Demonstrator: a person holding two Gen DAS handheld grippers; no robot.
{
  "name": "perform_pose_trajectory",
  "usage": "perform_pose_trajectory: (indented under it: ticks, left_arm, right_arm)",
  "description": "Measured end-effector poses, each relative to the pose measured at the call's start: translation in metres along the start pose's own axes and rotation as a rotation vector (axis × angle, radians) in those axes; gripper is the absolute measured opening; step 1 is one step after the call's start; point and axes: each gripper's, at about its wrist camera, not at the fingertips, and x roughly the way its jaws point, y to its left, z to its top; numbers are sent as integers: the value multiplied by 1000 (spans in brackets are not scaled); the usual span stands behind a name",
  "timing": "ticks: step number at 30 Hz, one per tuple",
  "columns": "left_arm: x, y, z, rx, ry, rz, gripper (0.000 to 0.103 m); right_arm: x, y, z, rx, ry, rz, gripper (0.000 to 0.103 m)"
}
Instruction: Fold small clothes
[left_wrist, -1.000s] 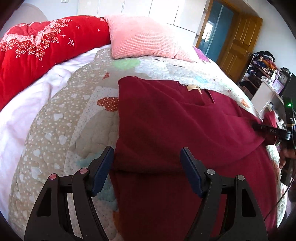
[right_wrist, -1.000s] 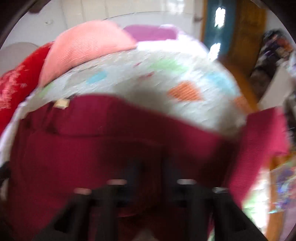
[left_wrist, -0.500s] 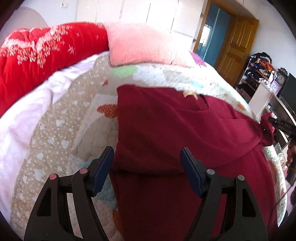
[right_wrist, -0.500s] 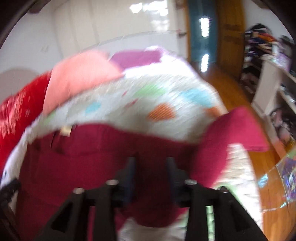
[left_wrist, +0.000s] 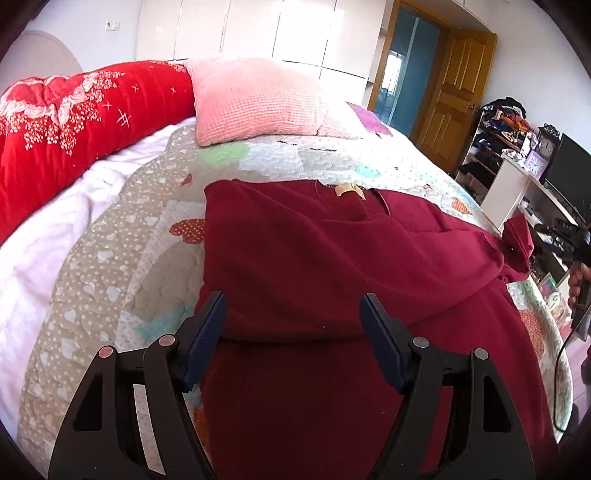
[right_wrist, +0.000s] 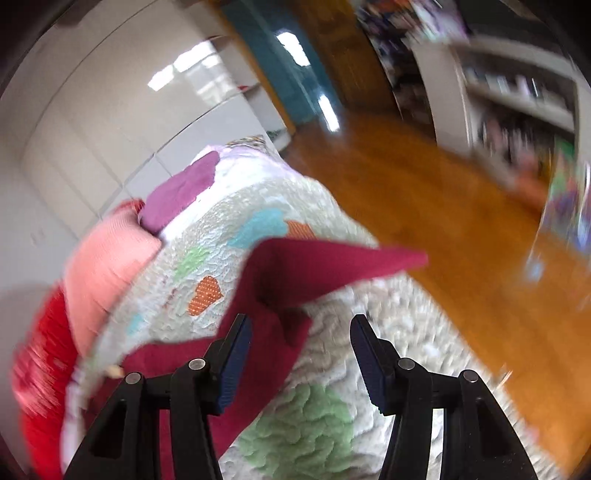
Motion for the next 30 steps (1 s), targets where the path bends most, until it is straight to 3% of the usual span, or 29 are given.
perform_pose_trajectory:
  ticks: [2, 4, 6, 8, 9, 14, 16, 20, 22, 25, 28, 30]
  left_arm:
    - [1, 0, -1, -5, 1, 3, 74]
    - [1, 1, -2, -8, 3, 4, 74]
    - [2, 1, -2, -11, 4, 6, 74]
    - [1, 3, -3, -16, 2, 1, 74]
    - [1, 4, -3, -20, 2, -6, 74]
    - [3, 4, -4, -22, 14, -14, 74]
    - [1, 1, -4, -13, 9, -8, 74]
    - [-10, -4, -2, -18, -9, 0, 74]
    - [-16, -7, 0, -32, -11, -17, 74]
    - [-22, -13, 3, -37, -13, -21, 74]
    - [-26, -20, 2, -35, -16, -22, 74]
    - [-24, -25, 1, -27, -6, -20, 74]
  right_arm:
    - [1, 32, 0, -142, -11, -47, 58]
    - [13, 63, -8, -295, 12, -129, 70]
    - [33, 90, -22, -442, 59, -203, 70]
    - [43, 89, -31, -506, 60, -301, 67]
    - [39, 76, -33, -487, 57, -341, 67]
    - [-8, -27, -53, -212, 60, -338, 67]
    - [-16, -68, -59, -64, 82, -257, 67]
    - [-19, -127, -62, 235, 115, 9, 67]
    - [-15, -142, -65, 353, 123, 132, 67]
    - [-12, -155, -63, 476, 113, 226, 67]
    - [-23, -148, -54, 508, 64, 214, 74]
    - [-19, -143, -42, 470, 100, 149, 75]
